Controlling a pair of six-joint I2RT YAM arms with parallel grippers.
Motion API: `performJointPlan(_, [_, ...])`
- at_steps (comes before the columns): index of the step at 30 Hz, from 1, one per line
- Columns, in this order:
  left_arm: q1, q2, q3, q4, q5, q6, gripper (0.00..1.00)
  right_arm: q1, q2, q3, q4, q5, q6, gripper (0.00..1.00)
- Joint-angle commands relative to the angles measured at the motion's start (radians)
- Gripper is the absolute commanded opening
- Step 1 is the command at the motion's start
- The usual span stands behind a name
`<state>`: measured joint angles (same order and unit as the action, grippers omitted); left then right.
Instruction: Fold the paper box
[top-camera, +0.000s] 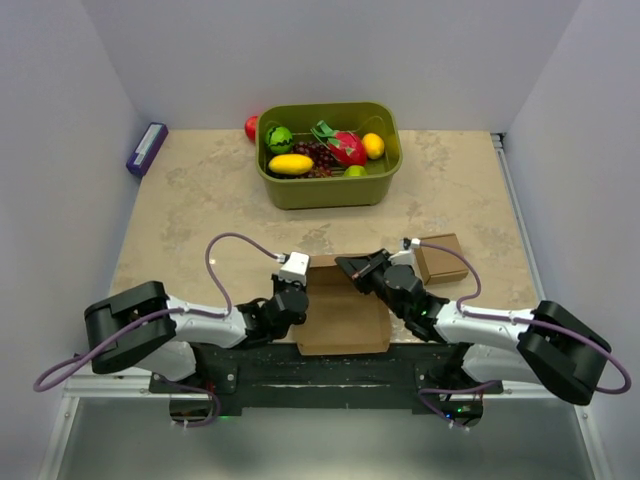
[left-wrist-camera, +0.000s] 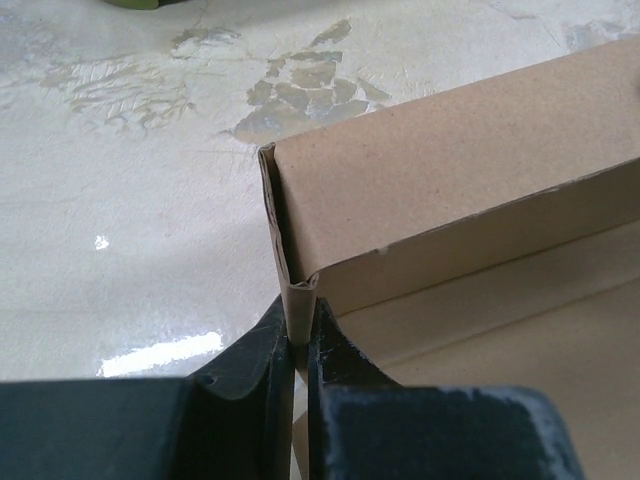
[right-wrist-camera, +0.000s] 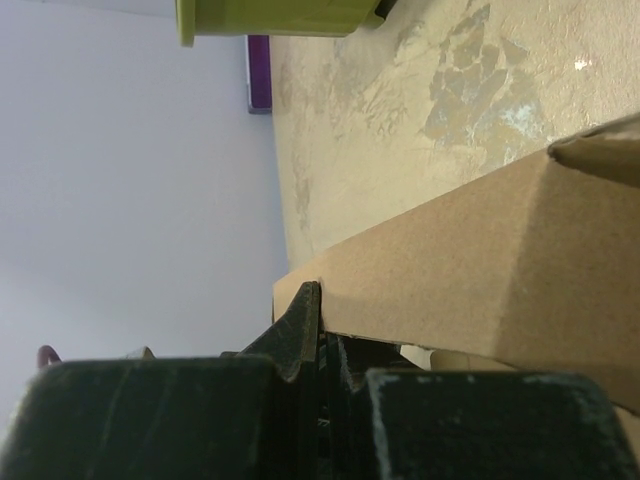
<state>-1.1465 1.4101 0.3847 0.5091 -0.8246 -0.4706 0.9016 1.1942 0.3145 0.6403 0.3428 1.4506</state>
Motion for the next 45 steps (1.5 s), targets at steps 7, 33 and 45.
performJointPlan(7, [0.098, -0.028, 0.048, -0.093, 0.095, 0.033, 0.00, 0.013, -0.113, 0.051, -0.192, -0.025, -0.226, 0.57])
performJointPlan(33, [0.476, -0.247, 0.145, -0.449, 0.798, 0.139, 0.00, -0.023, -0.352, 0.500, -1.283, -0.005, -0.914, 0.80])
performJointPlan(45, [0.479, -0.286, 0.125, -0.440, 0.818, 0.139, 0.00, -0.023, -0.327, 0.354, -1.154, 0.014, -0.846, 0.68])
